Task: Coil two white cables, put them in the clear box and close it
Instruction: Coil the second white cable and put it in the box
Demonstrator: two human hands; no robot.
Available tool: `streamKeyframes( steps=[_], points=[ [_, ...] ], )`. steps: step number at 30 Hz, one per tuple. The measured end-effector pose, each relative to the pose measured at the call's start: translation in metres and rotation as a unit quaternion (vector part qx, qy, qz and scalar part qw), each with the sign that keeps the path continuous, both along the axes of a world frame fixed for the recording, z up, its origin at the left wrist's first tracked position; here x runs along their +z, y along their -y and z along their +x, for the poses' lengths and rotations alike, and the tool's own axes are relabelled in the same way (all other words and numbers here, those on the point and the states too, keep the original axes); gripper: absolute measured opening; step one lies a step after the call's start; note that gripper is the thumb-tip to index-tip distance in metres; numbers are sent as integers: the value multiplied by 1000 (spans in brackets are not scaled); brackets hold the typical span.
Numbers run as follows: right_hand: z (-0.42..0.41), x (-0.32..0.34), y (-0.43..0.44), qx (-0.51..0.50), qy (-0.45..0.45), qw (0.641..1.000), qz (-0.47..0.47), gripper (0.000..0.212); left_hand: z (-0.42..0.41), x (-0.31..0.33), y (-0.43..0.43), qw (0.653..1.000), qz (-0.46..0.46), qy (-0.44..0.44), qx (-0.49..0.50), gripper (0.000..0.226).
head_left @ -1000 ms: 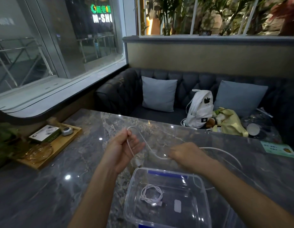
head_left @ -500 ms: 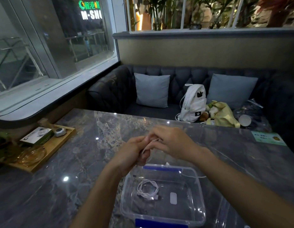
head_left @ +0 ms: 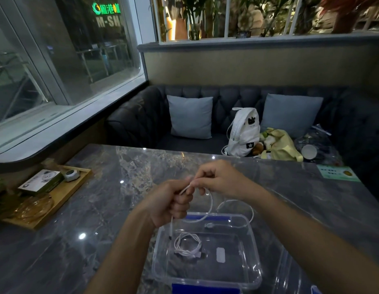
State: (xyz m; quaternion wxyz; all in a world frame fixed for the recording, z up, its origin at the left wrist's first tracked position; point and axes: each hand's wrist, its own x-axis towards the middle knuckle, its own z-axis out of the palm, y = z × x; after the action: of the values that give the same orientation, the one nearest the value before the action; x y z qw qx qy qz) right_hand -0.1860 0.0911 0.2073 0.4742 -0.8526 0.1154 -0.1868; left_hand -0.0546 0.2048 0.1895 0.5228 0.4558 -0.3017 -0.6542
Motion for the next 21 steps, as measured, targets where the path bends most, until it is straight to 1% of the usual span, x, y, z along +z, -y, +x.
streamKeyframes(
  steps=[1,2,4,6,7,10,11,13,15,18,21],
  points=[
    [-2,-1,2,-3,8,1000,29,13,-2,1,1,1000,-11,18,13,34],
    [-4,-3,5,-10,21,998,63,10,-3,1,1,999,-24,13,27,34],
    [-12,-9,11,-46,62,988,130,4,-2,0,-1,996,-49,-50,60,35],
    [-20,-17,19,-100,97,972,192,17,4,0,-3,986,-68,-124,88,35],
    [-24,-21,22,-124,100,967,200,20,7,0,-5,980,-81,-156,95,34],
    [-31,-33,26,-168,93,965,178,26,15,3,-8,961,-135,-217,109,27],
    [-32,-36,26,-181,102,963,172,29,16,3,-8,957,-144,-221,123,27],
    [-33,-43,26,-214,121,958,146,34,20,4,-6,950,-150,-221,160,35],
    [-33,-48,25,-242,130,958,83,32,22,5,-5,942,-165,-227,186,40],
    [-35,-56,24,-258,154,954,-21,31,32,8,-8,921,-199,-251,223,41],
    [-39,-65,23,-267,163,946,-81,35,45,10,-13,893,-239,-296,240,41]
  ],
)
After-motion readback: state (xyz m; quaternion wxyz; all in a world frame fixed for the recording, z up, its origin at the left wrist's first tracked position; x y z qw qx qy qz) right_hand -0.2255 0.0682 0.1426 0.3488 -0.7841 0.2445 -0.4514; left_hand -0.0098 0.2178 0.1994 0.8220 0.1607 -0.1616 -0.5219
